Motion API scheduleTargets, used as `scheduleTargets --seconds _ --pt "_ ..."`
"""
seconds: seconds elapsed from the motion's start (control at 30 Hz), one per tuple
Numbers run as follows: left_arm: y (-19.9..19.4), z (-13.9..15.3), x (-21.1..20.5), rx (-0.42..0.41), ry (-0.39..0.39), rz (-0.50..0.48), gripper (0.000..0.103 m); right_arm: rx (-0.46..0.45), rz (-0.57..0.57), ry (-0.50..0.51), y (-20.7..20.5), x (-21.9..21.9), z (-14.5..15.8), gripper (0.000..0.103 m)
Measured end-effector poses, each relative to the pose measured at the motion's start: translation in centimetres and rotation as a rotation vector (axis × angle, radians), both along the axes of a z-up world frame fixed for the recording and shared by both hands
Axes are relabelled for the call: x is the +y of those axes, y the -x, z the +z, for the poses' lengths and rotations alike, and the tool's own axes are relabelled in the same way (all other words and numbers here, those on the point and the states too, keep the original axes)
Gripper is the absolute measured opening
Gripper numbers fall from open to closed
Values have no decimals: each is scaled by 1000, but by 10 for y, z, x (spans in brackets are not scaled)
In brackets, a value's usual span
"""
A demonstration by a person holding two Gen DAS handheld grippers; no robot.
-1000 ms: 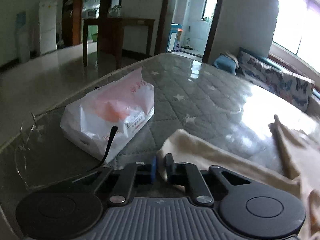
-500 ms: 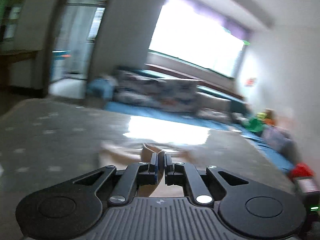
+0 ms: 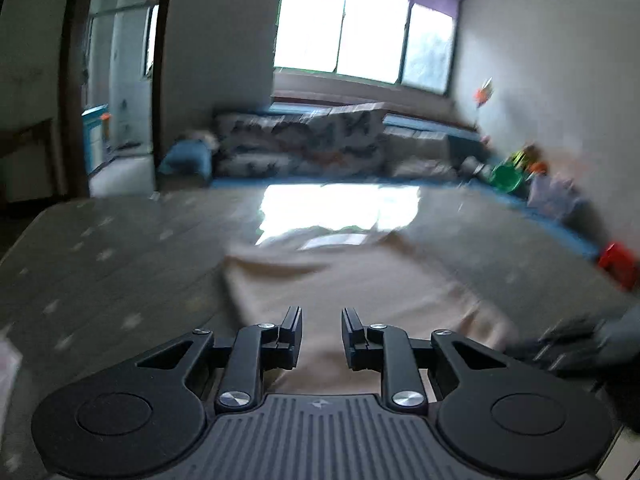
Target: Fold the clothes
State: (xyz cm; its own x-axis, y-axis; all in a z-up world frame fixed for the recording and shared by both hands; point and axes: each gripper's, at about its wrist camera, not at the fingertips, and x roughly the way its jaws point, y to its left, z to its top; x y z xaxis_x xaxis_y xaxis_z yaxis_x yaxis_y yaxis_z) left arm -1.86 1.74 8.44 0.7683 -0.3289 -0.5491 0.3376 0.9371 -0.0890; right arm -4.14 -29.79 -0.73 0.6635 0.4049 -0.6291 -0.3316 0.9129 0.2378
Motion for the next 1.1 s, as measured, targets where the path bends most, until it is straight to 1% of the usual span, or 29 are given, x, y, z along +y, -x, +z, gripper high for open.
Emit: scheduleTargets --seconds 0.1,0.17,0.3,0.37,0.43,0.57,0.7,0.8,0.83,1.0,1.1 --pt "10 -15 15 45 -23 -8 25 -1 1 3 6 -4 7 26" --pt "16 -25 22 69 -34 -19 34 -8 -4 -4 7 -6 13 26" --pt "24 -30 19 61 -46 -19 35 -32 -17 -36 -5 -4 21 27" --pt "20 -34 16 61 -31 -33 33 -34 -18 -36 -17 2 19 27" --pt "13 -40 12 73 -32 -62 33 -18 -22 -24 -29 9 11 27" --pt "10 -54 5 127 -74 -106 15 21 -36 1 -49 19 -5 27" --pt "18 -54 8 120 -94 -142 15 29 -8 16 -50 26 -8 27" --pt "17 -48 14 114 -72 -121 18 17 4 41 -49 30 -7 28" --pt "14 -46 16 111 -58 -109 20 16 6 42 -49 30 -7 28" --pt "-12 -32 17 100 43 -48 20 23 8 46 -52 32 -9 28" --pt "-27 -26 8 88 87 -53 20 22 8 51 -52 33 -10 29"
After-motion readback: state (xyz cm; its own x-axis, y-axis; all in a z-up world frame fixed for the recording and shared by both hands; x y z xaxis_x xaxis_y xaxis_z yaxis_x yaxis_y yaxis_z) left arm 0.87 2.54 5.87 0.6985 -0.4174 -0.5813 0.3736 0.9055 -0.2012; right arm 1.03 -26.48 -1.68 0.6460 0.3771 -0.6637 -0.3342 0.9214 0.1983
